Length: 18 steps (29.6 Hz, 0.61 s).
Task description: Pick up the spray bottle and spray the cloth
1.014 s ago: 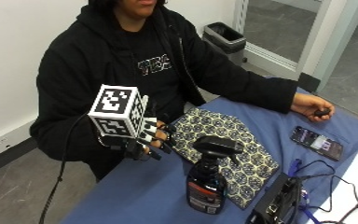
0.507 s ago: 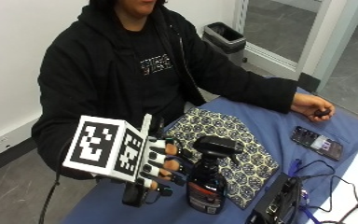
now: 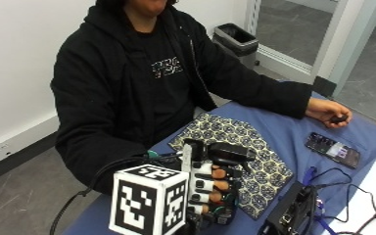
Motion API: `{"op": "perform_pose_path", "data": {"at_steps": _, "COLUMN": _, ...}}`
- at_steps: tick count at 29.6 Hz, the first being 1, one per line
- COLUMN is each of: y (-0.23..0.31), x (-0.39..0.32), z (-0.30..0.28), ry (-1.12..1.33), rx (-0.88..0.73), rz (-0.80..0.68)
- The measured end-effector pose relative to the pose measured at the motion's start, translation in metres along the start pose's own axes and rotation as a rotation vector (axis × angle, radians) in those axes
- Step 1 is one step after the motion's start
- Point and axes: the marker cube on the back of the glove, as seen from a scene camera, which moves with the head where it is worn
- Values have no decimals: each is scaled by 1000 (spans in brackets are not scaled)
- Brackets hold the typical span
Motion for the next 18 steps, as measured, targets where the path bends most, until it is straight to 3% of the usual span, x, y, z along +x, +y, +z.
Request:
{"op": "perform_pose_path", "data": {"at_steps": 11, "y": -37, "x": -7, "z": 41, "ry": -515, "rx": 167, "rz": 16}}
{"op": "perform_pose_path", "data": {"at_steps": 18, "y": -30, "x": -3, "z": 43, "ry": -540, "rx": 238, "rz": 18}}
